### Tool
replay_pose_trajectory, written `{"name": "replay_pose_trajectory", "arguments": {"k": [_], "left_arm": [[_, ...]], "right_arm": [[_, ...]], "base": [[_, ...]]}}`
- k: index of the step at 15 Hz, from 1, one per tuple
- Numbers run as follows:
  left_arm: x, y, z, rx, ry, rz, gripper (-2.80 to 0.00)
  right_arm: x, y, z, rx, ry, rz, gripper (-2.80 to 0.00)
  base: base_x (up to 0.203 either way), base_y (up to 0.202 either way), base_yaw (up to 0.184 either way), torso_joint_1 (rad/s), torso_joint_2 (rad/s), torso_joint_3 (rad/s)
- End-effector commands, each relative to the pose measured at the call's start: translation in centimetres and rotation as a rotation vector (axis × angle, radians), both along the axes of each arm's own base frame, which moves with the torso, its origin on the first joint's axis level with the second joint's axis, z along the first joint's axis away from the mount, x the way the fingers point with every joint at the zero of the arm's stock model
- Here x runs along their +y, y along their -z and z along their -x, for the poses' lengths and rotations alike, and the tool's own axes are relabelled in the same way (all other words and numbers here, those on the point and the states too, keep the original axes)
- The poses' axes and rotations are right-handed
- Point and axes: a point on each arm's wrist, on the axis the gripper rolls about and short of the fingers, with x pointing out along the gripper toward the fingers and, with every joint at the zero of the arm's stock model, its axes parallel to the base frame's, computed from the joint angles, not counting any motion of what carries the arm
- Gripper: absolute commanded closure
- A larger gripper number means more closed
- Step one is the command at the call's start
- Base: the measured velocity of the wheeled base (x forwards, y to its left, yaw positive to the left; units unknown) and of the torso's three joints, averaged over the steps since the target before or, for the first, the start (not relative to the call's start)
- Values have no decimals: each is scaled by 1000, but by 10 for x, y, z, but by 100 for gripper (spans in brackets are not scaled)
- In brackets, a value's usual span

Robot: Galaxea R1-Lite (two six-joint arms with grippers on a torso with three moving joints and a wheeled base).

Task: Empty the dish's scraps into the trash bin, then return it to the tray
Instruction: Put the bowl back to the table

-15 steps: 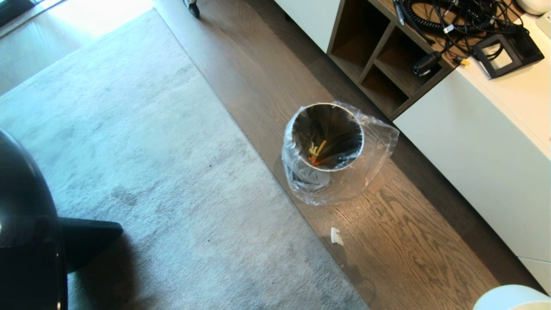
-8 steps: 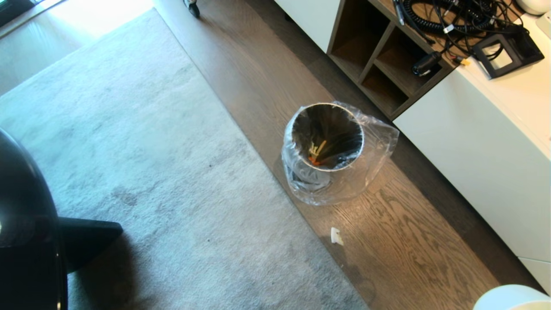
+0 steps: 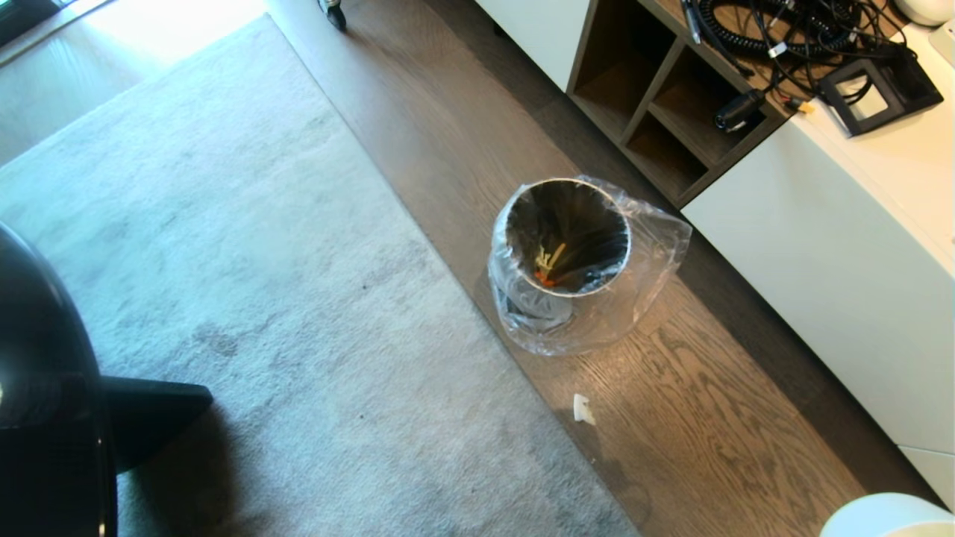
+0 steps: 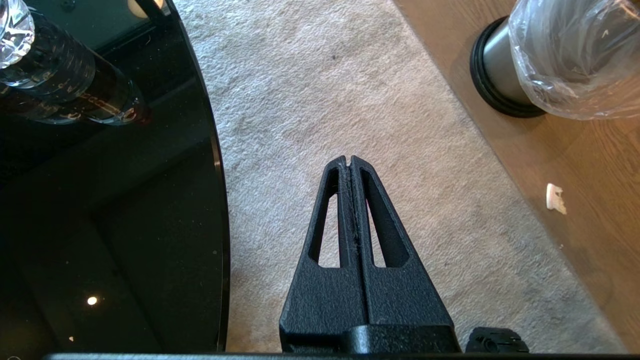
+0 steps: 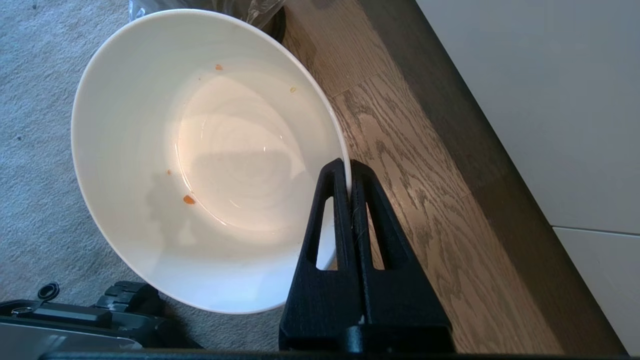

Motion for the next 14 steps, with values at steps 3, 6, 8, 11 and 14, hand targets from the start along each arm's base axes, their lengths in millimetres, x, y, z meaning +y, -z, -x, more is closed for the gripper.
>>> {"name": "replay_pose_trajectory", "arguments": {"k": [3, 6, 8, 11, 14], "left_arm": [[0, 0, 0, -1, 0, 0, 0], [0, 0, 0, -1, 0, 0, 0], [0, 0, 0, -1, 0, 0, 0], [0, 0, 0, -1, 0, 0, 0], [0, 0, 0, -1, 0, 0, 0]], "right_arm": [[0, 0, 0, 3, -1, 1, 0], [0, 0, 0, 3, -1, 1, 0], [0, 0, 0, 3, -1, 1, 0], [0, 0, 0, 2, -1, 1, 0], [0, 0, 0, 2, -1, 1, 0]], "base": [[0, 0, 0, 0, 0, 0], [0, 0, 0, 0, 0, 0], [0, 0, 0, 0, 0, 0], [0, 0, 0, 0, 0, 0], [0, 0, 0, 0, 0, 0]]}}
